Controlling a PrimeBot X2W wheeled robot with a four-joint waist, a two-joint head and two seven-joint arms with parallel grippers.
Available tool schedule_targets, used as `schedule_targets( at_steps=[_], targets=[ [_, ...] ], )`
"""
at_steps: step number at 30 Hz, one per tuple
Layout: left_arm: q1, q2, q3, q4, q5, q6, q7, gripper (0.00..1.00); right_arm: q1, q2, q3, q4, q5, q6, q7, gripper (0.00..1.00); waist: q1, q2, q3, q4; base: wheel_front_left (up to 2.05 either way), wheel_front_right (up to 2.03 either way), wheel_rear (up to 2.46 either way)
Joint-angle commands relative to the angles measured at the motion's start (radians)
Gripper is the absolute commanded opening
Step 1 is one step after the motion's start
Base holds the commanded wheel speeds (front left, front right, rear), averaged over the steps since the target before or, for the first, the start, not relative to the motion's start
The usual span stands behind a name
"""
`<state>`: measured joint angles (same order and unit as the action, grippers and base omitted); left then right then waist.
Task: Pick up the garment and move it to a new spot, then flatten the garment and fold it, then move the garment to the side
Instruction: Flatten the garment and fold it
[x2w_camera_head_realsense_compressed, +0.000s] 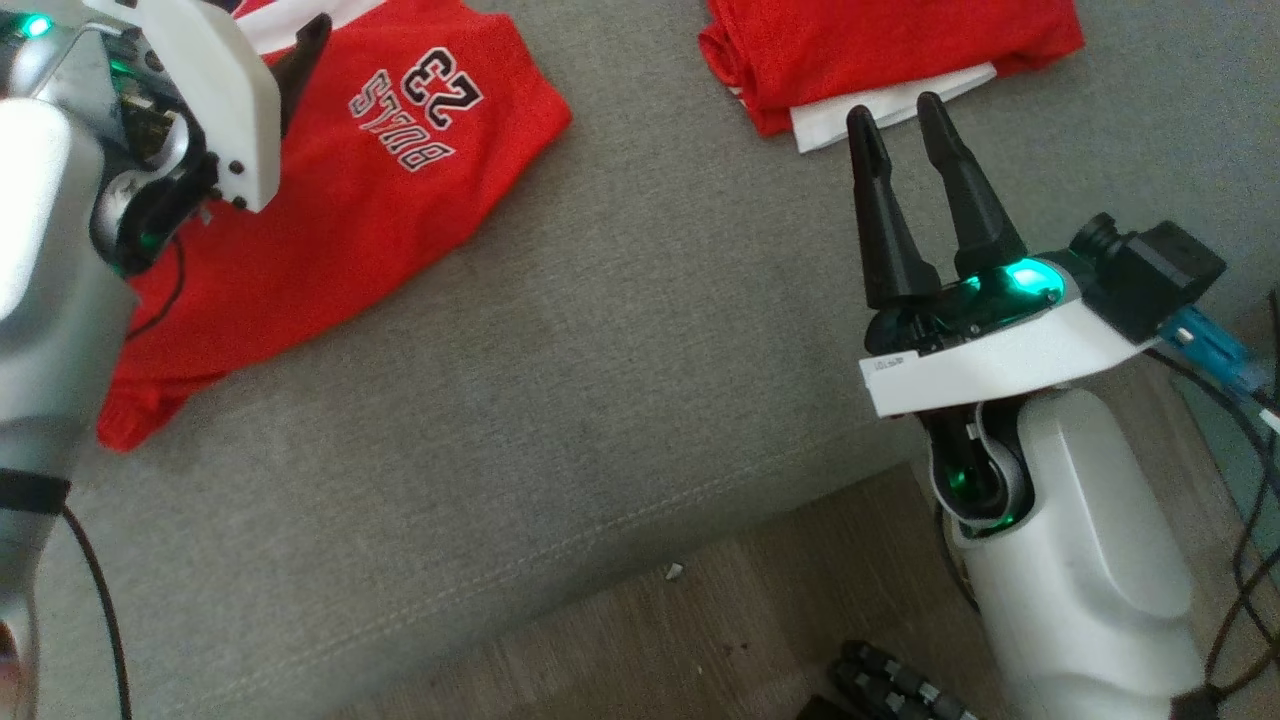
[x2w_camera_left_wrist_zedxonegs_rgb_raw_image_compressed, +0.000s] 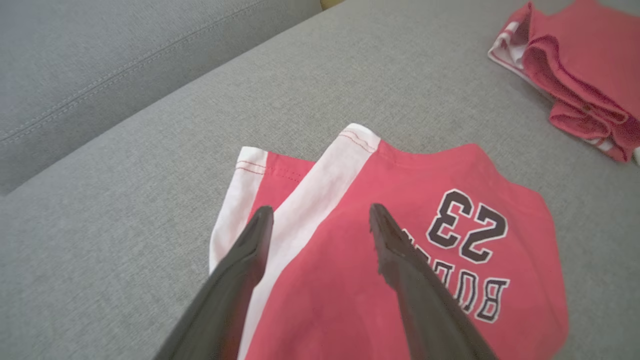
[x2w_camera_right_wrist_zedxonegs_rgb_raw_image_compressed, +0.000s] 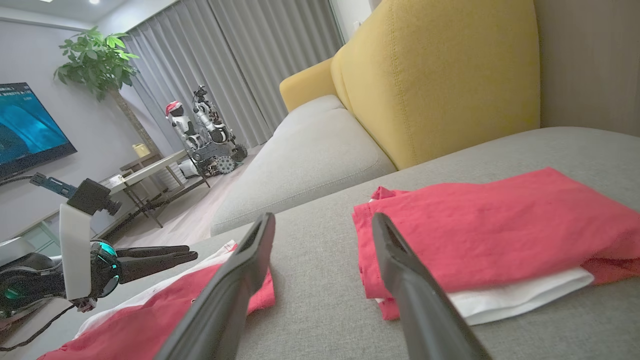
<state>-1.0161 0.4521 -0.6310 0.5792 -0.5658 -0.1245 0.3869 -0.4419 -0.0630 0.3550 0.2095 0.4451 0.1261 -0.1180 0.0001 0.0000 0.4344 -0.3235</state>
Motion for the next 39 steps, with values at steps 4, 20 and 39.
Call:
schedule_targets(
  at_steps=[4, 20, 39],
  targets=[
    [-0.074, 0.06, -0.004, 0.003, -0.008, -0.006, -0.017, 1.0, -0.025, 0.013, 0.029, -0.023, 0.005, 0.005, -0.016, 1.0, -0.0001, 0.0, 0.014, -0.018, 0.0, 0.0, 0.0],
    [-0.188, 0.069, -0.134, 0.157, 0.015, -0.006, -0.087, 1.0, -0.045, 0.013, 0.076, -0.006, 0.03, 0.005, -0.051, 1.0, -0.0001, 0.0, 0.06, -0.051, 0.0, 0.0, 0.0],
    [-0.243, 0.056, -0.2, 0.263, -0.069, -0.004, -0.171, 0.0, -0.054, 0.013, 0.068, 0.032, 0.02, 0.005, -0.051, 1.0, -0.0001, 0.0, 0.042, -0.024, 0.0, 0.0, 0.0]
  ],
)
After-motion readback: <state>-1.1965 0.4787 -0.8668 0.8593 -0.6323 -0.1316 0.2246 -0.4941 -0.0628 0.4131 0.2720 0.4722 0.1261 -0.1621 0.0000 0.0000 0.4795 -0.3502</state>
